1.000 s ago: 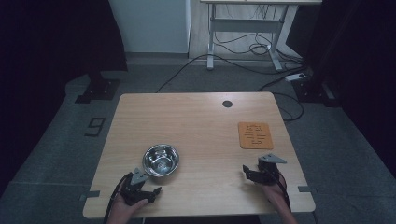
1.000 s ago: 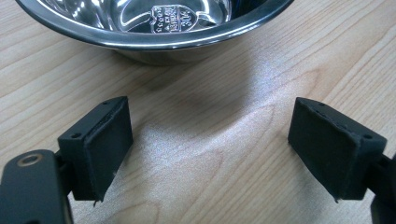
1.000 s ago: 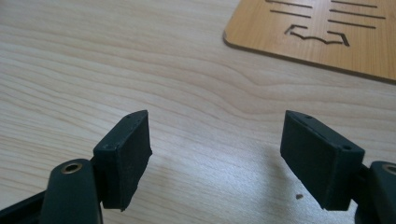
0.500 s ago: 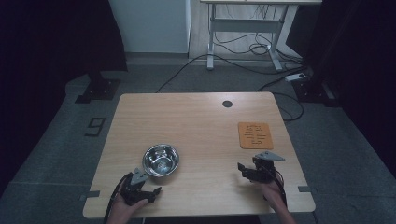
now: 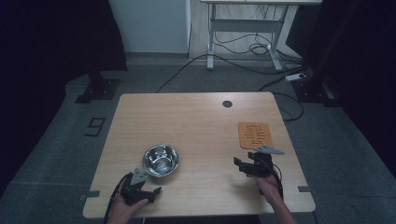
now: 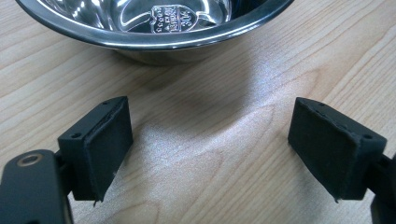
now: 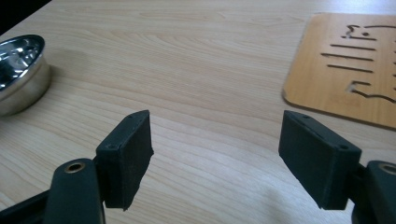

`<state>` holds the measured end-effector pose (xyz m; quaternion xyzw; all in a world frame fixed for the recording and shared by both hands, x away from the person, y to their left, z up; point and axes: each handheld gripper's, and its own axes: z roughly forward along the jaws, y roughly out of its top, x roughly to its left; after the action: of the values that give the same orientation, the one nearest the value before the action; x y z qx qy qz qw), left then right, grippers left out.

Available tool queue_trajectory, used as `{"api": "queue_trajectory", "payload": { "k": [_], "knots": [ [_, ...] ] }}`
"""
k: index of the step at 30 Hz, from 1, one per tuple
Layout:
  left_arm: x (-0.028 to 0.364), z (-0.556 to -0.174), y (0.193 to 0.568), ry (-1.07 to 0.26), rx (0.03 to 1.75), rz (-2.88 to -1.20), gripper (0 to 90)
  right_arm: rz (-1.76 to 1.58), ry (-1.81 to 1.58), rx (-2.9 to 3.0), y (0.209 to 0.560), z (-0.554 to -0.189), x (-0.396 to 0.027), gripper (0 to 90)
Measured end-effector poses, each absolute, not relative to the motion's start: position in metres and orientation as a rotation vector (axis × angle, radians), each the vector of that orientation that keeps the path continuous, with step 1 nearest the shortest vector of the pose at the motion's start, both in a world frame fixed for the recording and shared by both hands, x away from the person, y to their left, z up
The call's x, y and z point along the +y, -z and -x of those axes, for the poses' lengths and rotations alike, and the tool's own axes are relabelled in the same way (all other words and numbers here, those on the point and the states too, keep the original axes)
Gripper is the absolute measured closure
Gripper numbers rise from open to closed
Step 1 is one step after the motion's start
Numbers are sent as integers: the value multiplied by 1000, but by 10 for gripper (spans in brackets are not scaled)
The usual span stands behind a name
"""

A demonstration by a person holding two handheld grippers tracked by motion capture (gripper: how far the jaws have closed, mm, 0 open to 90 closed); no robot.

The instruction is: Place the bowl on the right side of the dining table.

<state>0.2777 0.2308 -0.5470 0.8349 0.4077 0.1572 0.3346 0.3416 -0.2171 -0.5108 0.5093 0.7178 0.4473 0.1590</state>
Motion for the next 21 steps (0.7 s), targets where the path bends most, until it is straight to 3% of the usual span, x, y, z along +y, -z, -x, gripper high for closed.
{"api": "queue_trajectory", "payload": {
  "k": [21],
  "knots": [
    [231,-278,547,-410,1064,-2179,134,-1414,-1321,2083,503,-356,-185,270]
  ]
}}
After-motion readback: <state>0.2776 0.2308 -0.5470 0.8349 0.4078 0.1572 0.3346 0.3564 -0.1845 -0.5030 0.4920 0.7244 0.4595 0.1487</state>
